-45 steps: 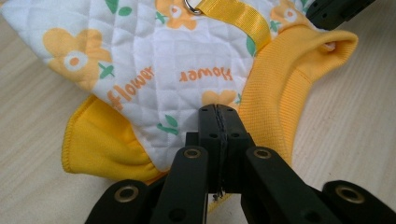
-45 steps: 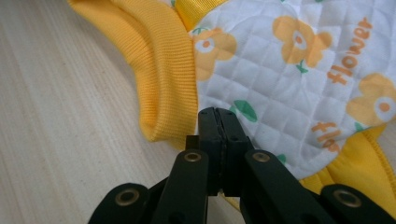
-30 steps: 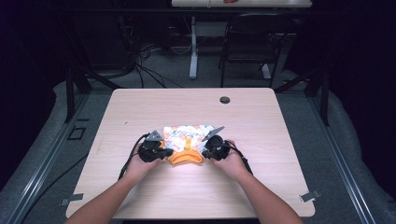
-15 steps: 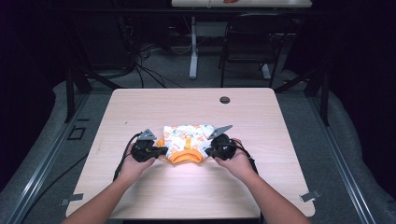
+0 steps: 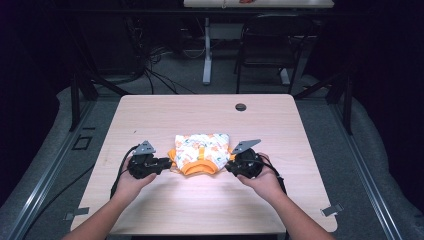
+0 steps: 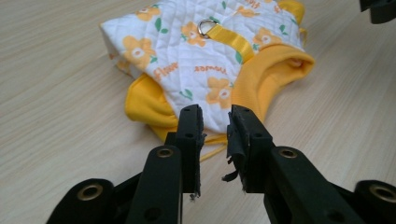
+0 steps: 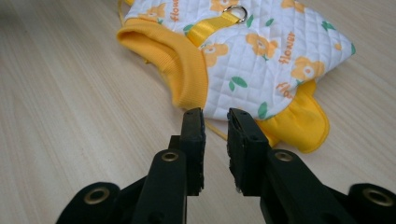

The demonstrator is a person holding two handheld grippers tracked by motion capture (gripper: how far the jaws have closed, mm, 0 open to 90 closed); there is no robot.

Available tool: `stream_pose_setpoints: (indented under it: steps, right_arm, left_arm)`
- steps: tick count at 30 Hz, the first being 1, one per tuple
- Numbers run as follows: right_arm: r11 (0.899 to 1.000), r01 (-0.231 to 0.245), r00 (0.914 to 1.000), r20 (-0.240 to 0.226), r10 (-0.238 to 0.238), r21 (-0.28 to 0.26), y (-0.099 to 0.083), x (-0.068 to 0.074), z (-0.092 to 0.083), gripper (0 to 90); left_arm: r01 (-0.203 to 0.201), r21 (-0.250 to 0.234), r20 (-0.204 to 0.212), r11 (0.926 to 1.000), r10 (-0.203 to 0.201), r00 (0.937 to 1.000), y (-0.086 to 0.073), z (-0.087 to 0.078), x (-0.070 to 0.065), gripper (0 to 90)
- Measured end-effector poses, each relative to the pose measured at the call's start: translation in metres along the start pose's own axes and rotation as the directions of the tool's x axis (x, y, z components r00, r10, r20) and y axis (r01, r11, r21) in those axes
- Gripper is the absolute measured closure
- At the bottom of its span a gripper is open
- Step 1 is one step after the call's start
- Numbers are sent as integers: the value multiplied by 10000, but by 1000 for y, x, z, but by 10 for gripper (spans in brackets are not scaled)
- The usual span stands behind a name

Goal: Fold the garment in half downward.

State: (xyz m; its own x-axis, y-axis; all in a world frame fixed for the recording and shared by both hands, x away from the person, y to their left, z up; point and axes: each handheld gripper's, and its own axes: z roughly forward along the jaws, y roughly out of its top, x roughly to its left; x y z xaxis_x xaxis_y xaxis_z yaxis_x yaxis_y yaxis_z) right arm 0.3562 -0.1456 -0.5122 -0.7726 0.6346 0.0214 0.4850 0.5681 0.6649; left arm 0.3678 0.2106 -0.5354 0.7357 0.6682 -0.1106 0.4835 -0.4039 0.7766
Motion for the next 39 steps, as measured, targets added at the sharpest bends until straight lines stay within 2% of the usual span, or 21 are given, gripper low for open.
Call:
stream_pose_setpoints:
  steps: [4,7,9,13,15,19,23,28,34,39]
  right_arm:
    - [9997,-258,9997,34,258,-26,-9,2,-3,712]
    - [9997,-254,9996,136,254,-2,-15,4,-2,696]
    - [9991,-430,9990,89,430,-3,-20,5,-2,682]
    - [9989,-455,9989,61,454,78,-27,9,0,667]
    - [9991,-410,9991,83,409,91,-30,12,1,661]
    - [9968,-753,9972,-44,752,-284,-37,16,5,643]
    - [9963,-796,9968,-10,796,-322,-42,19,7,633]
    - [9958,-774,9968,153,782,-493,-49,20,9,627]
    - [9960,-608,9971,417,635,-650,-54,24,10,609]
    - [9976,-410,9985,334,429,-562,-54,28,14,591]
  left_arm:
    - [135,-98,-201,9999,-137,9997,-6,-5,1,695]
    - [204,-161,-255,9997,-208,9995,-11,-7,0,672]
    - [198,-95,-241,9998,-200,9995,-16,-8,-3,661]
    - [35,41,-290,10000,-34,9996,-27,-7,-9,645]
    - [-30,175,-266,9998,34,9996,-31,-6,-10,637]
    - [23,234,-70,9997,-21,10000,-38,-5,-10,622]
    - [282,206,123,9994,-285,9995,-44,-5,-8,610]
    - [678,-16,306,9977,-677,9972,-46,-6,-6,605]
    - [950,-195,470,9953,-940,9945,-50,-7,-6,586]
    - [806,-62,424,9967,-803,9959,-51,-5,-7,577]
